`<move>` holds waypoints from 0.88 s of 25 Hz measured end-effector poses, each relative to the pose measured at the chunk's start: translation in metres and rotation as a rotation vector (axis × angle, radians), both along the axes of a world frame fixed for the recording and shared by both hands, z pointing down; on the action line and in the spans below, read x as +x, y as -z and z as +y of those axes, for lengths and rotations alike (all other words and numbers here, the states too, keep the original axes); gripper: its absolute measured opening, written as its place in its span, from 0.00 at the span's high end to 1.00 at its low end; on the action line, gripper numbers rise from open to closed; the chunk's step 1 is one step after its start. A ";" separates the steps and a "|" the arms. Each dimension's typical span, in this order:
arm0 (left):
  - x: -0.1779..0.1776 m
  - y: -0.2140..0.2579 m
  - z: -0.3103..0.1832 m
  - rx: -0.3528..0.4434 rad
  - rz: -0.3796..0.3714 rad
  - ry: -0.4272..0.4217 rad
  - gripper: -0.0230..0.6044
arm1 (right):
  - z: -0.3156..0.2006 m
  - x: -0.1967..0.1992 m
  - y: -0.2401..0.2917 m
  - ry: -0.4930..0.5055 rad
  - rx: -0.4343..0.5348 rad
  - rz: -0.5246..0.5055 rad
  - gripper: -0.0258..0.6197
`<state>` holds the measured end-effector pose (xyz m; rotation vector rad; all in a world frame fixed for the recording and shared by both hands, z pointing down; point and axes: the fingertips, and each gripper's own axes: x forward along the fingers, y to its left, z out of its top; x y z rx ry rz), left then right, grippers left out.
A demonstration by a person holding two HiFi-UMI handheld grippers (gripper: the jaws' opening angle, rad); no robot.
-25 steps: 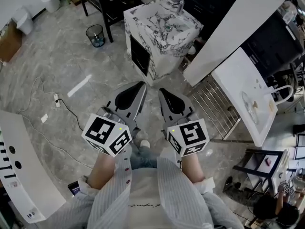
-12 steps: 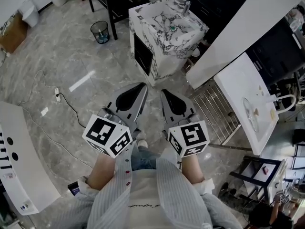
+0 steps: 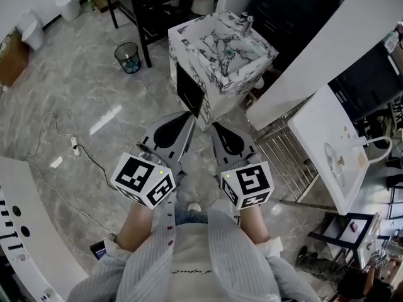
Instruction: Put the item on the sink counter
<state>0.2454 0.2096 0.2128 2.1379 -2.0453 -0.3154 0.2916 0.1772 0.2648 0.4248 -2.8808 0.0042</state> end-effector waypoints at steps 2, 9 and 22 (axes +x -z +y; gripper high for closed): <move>-0.022 0.005 -0.012 -0.001 -0.006 -0.020 0.94 | -0.009 -0.022 0.000 -0.016 -0.001 0.005 0.95; -0.098 0.015 -0.041 0.000 -0.032 -0.079 0.94 | -0.044 -0.091 0.004 -0.097 -0.009 -0.006 0.95; -0.189 0.003 -0.052 -0.011 -0.042 -0.101 0.94 | -0.072 -0.163 -0.019 -0.192 -0.038 0.020 0.95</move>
